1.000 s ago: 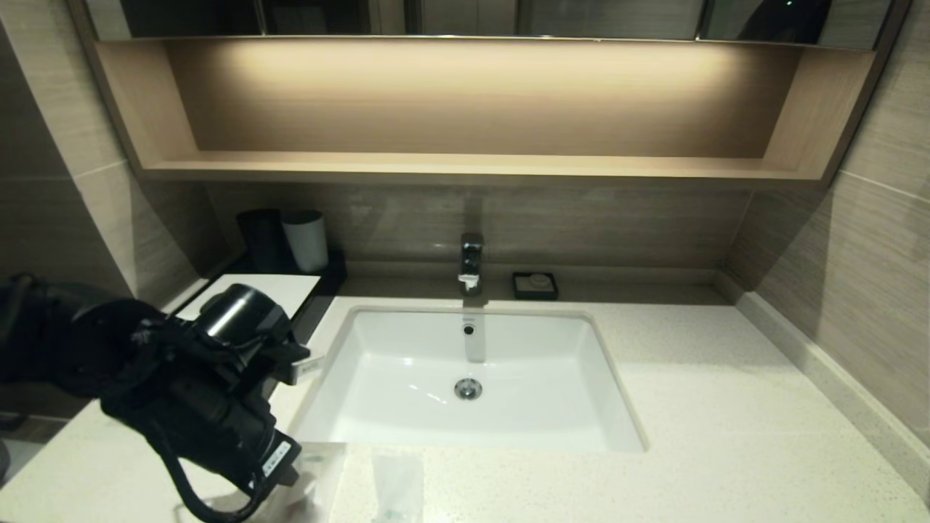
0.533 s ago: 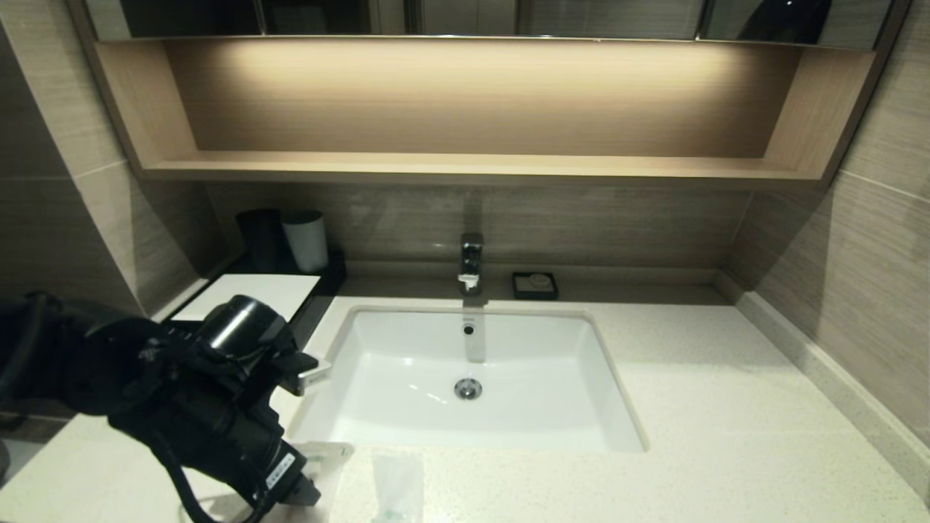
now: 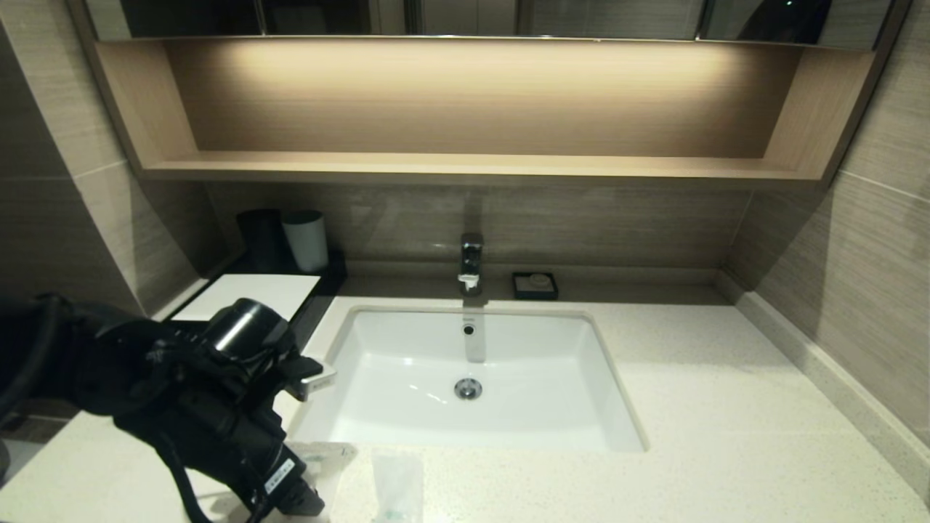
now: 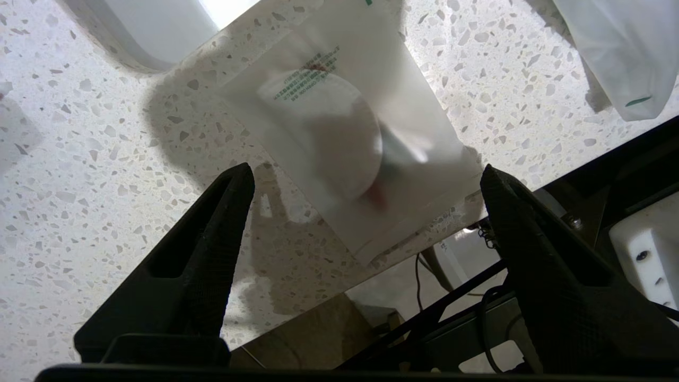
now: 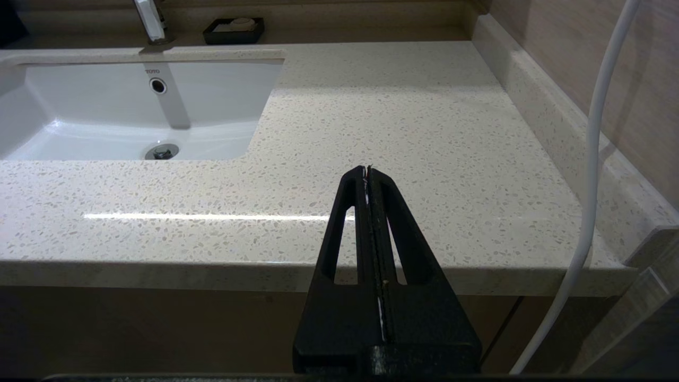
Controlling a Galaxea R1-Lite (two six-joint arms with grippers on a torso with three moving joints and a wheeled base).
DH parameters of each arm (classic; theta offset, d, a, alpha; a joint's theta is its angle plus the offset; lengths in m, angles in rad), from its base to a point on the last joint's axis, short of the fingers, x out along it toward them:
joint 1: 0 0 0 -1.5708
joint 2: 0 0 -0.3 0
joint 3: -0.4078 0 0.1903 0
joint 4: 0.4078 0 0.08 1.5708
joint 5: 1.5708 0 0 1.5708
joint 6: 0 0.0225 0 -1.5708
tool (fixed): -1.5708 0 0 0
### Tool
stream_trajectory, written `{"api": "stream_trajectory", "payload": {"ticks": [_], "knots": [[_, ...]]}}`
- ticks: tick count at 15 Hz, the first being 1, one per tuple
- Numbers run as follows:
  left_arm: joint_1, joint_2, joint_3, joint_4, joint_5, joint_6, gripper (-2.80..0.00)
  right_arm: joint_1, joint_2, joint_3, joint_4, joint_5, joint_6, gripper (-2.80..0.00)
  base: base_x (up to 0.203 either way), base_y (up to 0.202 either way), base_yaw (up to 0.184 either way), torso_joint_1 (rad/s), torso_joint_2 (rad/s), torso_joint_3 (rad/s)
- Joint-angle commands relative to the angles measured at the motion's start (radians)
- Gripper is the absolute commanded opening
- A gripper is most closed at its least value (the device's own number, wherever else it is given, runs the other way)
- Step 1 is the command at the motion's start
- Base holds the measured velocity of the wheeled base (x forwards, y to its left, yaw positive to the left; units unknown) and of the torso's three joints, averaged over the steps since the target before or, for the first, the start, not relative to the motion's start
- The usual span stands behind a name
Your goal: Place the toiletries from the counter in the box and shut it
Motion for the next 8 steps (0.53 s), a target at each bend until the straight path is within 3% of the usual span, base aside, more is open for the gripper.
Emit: {"api": "stream_trajectory", "payload": {"ticks": [1, 8], "knots": [[0.0, 0.012, 0.0, 0.002, -0.001, 0.002, 0.0, 0.0, 0.001, 0.0, -0.001, 0.0, 0.0, -2.8, 0.0, 0.0, 0.0, 0.0, 0.0, 0.0], [0.0, 0.039, 0.007, -0.001, -0.003, 0.017, 0.0, 0.0, 0.001, 0.0, -0.001, 0.0, 0.0, -2.8, 0.0, 0.0, 0.0, 0.0, 0.0, 0.0]]}}
